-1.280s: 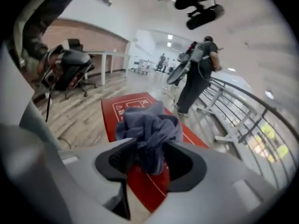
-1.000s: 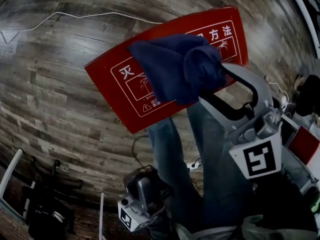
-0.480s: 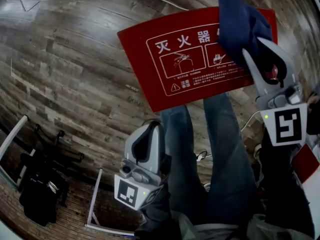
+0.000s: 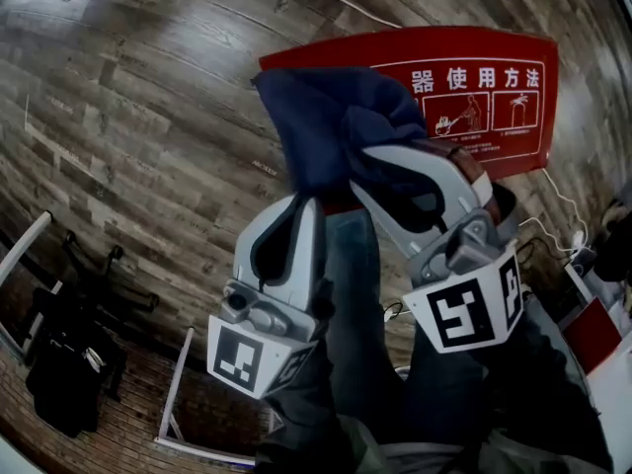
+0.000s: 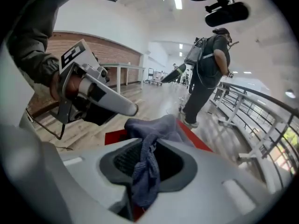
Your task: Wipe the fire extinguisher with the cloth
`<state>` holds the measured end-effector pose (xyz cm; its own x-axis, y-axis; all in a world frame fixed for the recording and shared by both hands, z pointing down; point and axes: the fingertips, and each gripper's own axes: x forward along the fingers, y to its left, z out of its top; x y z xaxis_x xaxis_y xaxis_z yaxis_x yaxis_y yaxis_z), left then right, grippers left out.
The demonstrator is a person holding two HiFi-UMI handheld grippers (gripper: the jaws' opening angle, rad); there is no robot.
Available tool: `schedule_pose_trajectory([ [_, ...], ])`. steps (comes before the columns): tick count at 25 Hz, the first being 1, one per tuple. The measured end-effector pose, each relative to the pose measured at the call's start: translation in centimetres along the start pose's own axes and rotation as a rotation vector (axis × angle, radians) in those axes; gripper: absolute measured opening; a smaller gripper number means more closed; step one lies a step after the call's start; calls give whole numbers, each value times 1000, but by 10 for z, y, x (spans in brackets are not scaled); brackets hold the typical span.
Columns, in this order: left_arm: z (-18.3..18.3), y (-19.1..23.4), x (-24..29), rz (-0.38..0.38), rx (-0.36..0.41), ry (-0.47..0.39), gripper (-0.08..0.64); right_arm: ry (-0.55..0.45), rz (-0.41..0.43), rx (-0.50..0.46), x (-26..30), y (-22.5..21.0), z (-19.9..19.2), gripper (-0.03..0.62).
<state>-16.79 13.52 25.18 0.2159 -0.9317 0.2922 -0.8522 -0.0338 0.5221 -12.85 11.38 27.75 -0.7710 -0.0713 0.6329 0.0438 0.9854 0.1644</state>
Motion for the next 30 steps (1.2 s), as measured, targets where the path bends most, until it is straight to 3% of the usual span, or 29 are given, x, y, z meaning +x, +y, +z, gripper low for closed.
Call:
schedule_pose_trajectory([
  [3, 5, 1, -5, -10, 3, -11, 6, 58, -148, 49, -25, -49, -26, 97],
  [6, 7, 11, -11, -5, -2, -24, 6, 188, -319, 211, -44, -92, -62, 97],
  [8, 6, 19, -16, 11, -7, -27, 6, 140, -346, 197, -30, -103, -47, 95],
  [10, 3, 25, -20, 27, -10, -19, 6, 46, -315, 199, -3, -92, -15, 95],
  [14, 0, 34, -33, 55, -23, -12, 6, -1, -81, 119, 36, -16, 31, 92],
  [17, 0, 45, -42, 90, -38, -24, 6, -20, 34, 117, 32, 16, 35, 92],
  [19, 1, 50, -42, 96, -45, -30, 6, -25, 56, 122, 20, 16, 25, 92],
  [21, 3, 50, -40, 81, -41, -32, 6, 0, -21, 64, -2, -5, 3, 92],
  [24, 7, 47, -32, 52, -33, -37, 6, 105, -248, 0, -52, -72, -50, 92],
  [27, 17, 38, -21, 25, -23, -27, 6, 253, -469, 195, -123, -147, -106, 81],
  [30, 32, 24, -13, -15, -1, -21, 6, 146, -529, 188, -169, -214, -96, 69],
])
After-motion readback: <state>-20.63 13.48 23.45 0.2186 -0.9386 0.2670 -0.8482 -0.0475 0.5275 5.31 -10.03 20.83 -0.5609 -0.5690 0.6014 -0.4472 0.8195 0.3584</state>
